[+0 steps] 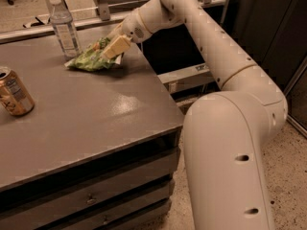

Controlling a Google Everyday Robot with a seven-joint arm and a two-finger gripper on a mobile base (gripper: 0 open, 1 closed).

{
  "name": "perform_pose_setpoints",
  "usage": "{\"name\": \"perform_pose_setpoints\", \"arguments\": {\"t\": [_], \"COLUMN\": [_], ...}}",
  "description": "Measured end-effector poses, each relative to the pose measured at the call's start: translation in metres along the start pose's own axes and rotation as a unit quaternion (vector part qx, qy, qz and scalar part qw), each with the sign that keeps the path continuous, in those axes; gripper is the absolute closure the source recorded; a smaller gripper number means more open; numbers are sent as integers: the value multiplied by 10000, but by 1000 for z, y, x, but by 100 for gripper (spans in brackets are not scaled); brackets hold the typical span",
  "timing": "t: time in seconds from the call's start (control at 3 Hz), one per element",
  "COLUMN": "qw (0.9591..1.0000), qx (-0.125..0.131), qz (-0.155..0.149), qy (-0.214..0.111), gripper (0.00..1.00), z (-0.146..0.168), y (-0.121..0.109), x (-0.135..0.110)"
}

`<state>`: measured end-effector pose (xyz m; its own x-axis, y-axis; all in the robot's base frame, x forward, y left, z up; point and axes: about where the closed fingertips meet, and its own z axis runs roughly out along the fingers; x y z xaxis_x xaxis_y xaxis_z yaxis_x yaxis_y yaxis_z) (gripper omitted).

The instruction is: Move green jalapeno chip bag near blue plastic bottle

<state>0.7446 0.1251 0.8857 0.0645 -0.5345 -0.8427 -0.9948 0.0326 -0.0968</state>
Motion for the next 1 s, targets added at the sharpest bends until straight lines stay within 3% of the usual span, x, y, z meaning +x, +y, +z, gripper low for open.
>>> {"name": "perform_pose_setpoints", "arguments": {"t": [0.33,0.67,1.0], "qw": [10000,10000,9992], "qx": [-25,72,377], "qz": [15,24,-35], "qy": [-40,-57,-124], "gripper": [0,0,0], "z": [0,-13,-45], "y": [2,5,10], "x": [1,1,0]}}
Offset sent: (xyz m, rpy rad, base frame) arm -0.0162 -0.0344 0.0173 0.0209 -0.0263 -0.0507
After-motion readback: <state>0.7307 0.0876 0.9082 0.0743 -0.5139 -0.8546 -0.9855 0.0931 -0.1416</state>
